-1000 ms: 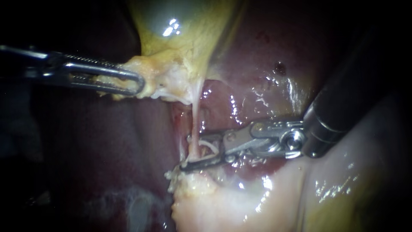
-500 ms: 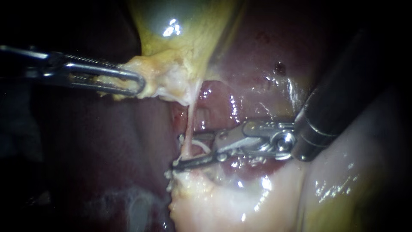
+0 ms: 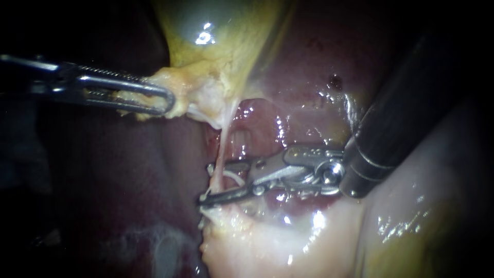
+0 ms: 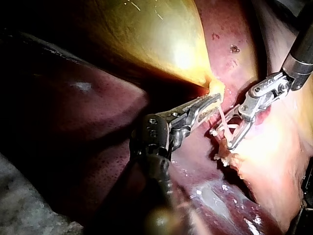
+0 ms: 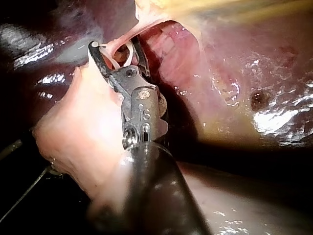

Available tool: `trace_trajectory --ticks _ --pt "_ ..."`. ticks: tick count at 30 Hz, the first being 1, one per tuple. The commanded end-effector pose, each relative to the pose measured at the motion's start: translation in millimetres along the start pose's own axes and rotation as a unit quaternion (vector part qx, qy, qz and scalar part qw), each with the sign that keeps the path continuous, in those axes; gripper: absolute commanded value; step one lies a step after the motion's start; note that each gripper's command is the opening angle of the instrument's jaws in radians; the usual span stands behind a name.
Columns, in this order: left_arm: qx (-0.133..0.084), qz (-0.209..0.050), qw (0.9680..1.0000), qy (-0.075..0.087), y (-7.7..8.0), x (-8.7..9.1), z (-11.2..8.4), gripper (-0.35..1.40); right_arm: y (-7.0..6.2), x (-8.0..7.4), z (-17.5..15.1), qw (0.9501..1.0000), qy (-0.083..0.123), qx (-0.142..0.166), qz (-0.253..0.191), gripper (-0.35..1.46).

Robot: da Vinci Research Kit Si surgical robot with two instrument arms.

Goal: Clipping first clip right tube

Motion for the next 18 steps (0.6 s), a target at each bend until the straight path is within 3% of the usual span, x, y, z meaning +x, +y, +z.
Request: trace_trajectory --ticks 1,18 --pt "-0.001 0.000 1.0000 0.000 0.0 0.0 0.1 -0.35 0.0 0.1 0.1 1.0000 0.002 0.001 0.002 0.49" --pt "-0.002 0.000 1.0000 -0.001 0.0 -0.1 0.1 -0.35 -1.5 0.7 0.9 0.9995 0.016 0.028 0.004 0.49"
